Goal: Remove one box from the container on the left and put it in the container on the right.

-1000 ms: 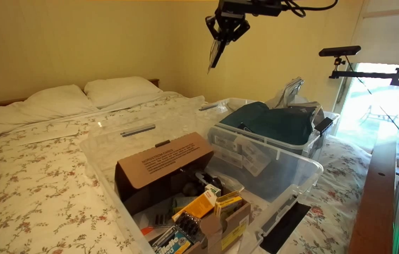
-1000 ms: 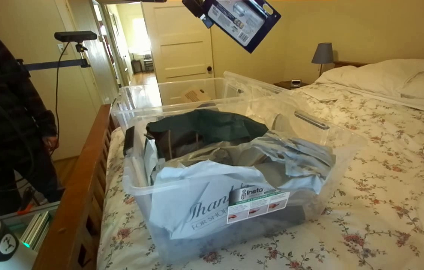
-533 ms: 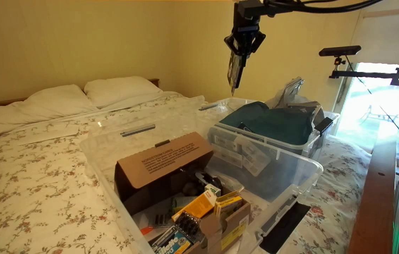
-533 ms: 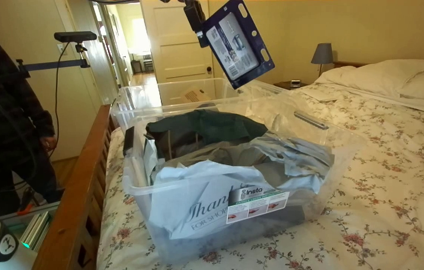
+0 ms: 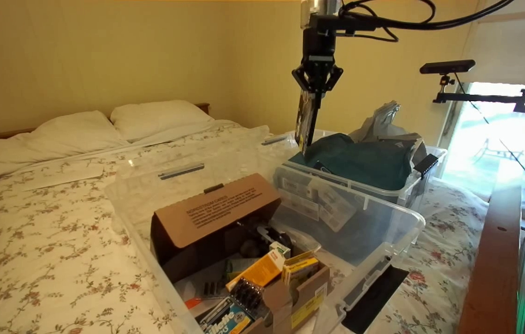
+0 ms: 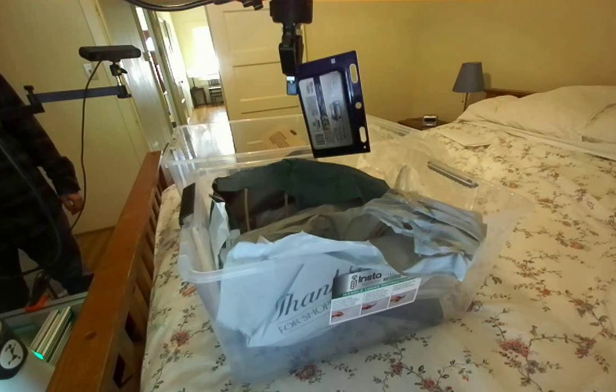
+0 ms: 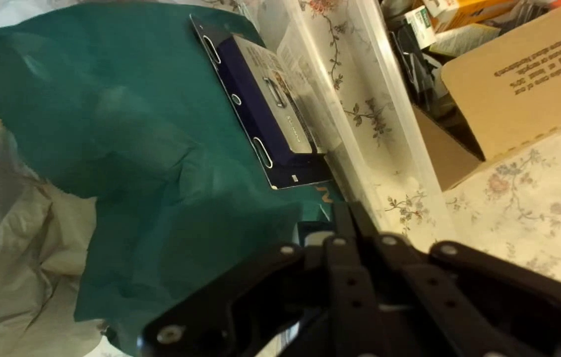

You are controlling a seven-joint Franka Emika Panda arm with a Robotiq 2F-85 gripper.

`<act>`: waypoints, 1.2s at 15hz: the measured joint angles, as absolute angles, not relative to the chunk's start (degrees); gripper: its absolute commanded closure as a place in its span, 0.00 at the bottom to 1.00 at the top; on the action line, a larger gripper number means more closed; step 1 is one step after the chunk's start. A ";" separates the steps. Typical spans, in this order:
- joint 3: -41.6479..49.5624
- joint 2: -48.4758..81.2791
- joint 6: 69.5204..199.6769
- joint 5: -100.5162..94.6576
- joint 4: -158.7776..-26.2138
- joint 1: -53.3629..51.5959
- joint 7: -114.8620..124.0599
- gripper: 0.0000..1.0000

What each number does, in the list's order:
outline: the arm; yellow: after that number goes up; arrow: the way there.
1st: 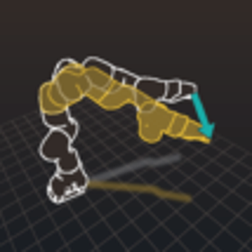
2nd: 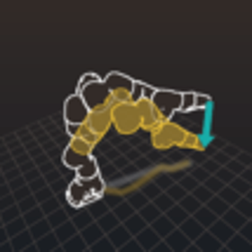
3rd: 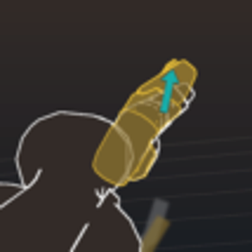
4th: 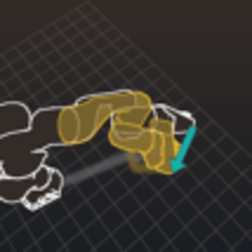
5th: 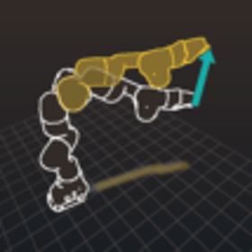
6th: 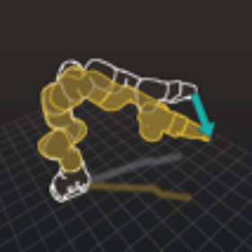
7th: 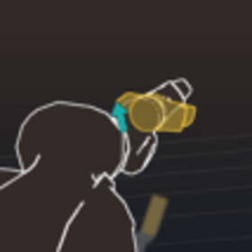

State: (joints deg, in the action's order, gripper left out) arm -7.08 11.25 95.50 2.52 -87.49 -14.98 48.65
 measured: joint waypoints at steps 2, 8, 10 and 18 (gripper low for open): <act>-7.00 12.72 98.33 3.68 -87.14 -13.91 48.41 0.99; -6.44 18.13 107.31 5.01 -84.83 -13.05 48.54 0.99; -5.52 20.12 109.56 4.66 -84.75 -13.02 48.54 0.99; -2.92 26.29 115.33 4.70 -81.79 -12.76 52.37 0.44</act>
State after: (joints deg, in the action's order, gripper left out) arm -2.92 26.29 115.33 4.70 -81.79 -12.76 52.37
